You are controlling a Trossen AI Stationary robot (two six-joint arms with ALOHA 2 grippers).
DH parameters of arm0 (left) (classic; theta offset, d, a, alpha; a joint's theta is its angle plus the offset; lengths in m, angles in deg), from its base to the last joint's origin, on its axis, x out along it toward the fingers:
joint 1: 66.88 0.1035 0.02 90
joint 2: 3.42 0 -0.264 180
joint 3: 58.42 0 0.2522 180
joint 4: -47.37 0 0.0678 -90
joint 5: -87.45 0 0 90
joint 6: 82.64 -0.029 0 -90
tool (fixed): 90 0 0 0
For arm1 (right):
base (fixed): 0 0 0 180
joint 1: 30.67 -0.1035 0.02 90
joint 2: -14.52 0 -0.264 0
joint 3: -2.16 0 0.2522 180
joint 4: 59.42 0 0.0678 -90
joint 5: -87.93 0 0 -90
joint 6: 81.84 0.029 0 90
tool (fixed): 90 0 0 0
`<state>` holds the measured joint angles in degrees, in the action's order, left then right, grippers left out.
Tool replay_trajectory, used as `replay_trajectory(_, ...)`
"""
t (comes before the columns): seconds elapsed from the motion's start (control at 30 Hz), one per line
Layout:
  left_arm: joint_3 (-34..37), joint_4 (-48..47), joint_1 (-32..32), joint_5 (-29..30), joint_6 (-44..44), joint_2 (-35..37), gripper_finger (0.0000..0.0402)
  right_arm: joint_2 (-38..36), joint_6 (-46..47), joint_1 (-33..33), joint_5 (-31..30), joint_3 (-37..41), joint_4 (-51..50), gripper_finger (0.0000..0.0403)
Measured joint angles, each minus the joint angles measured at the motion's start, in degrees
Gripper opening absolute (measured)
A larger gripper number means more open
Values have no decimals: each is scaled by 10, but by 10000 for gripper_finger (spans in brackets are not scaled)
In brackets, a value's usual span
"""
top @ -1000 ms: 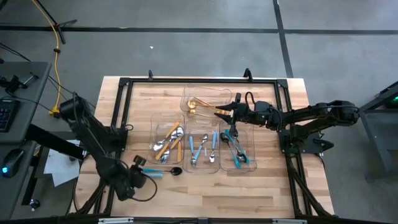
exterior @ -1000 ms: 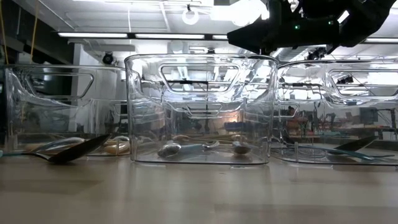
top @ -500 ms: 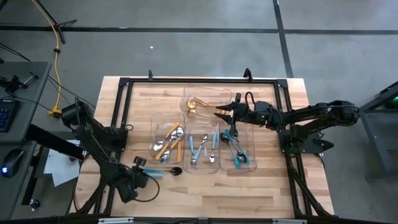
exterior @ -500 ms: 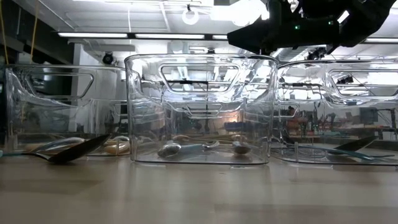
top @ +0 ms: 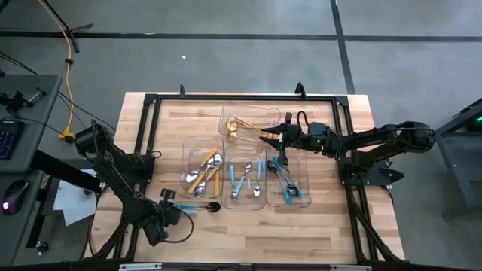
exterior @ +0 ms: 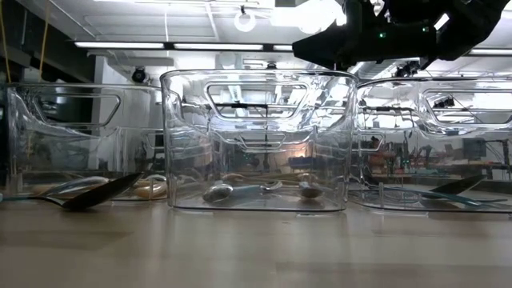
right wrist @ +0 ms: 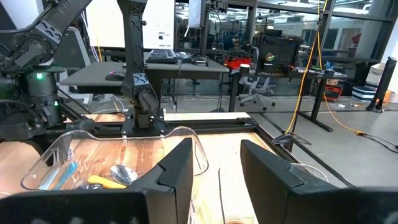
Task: Sort silverware by color (type)
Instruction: Put the light blue spoon into the middle transparent bin
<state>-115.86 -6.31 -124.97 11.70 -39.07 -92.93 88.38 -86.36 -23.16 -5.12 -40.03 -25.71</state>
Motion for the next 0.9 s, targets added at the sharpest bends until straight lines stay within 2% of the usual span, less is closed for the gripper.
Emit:
replay_trajectory(0.2, 0, 3, 8, -14, 33, 0, 92, 0, 0, 0, 0, 0, 0, 118)
replay_trajectory(0.43, 0, 13, 21, -52, 19, 0, 87, 0, 0, 0, 0, 0, 0, 118)
replay_trajectory(0.57, 0, 12, 32, -54, 23, 0, 64, 0, 0, 0, 0, 0, 0, 118)
replay_trajectory(0.73, 0, 12, 41, -75, 16, 1, 10, 0, 0, 0, 0, 0, 0, 118)
replay_trajectory(0.9, 0, 12, 42, -92, 12, 2, 8, 0, 0, 0, 0, 0, 0, 118)
